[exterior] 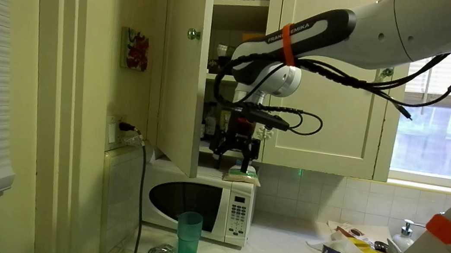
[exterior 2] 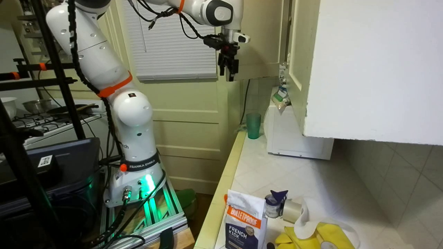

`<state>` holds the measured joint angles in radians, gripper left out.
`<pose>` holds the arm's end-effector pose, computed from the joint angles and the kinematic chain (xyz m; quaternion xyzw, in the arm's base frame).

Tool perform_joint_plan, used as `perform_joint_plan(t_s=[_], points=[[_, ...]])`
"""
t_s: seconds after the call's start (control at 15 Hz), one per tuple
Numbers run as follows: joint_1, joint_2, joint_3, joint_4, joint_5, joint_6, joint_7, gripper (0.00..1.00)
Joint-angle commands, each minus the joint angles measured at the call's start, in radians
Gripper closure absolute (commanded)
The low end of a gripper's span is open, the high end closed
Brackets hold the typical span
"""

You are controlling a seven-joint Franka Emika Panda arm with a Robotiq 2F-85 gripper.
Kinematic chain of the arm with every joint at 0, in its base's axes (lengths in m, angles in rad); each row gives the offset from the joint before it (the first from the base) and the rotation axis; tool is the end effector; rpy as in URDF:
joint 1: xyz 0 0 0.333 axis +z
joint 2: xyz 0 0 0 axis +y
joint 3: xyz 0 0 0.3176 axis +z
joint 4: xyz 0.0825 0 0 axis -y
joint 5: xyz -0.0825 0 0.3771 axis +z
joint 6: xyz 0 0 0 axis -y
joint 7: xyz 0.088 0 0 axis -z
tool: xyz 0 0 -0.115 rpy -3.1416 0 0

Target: Open the cabinets

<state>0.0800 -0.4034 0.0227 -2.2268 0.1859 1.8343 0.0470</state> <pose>0.4226 0.0609 0.5304 -0.9963 -0.0032 0.0008 0.0855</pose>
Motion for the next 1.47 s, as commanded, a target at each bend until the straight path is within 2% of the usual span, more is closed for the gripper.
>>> perform_joint_plan(t_s=[0.0, 0.27, 0.8, 1.07, 1.4], points=[[-0.065, -0.041, 0.009, -0.002, -0.102, 0.004, 0.066, 0.00], [-0.133, -0.116, 0.014, -0.032, -0.242, 0.096, 0.139, 0.00], [-0.261, -0.277, 0.007, -0.058, -0.517, 0.273, 0.189, 0.00], [-0.358, -0.323, -0.003, -0.054, -0.623, 0.379, 0.253, 0.00], [-0.513, -0.360, -0.003, -0.062, -0.737, 0.522, 0.379, 0.00]])
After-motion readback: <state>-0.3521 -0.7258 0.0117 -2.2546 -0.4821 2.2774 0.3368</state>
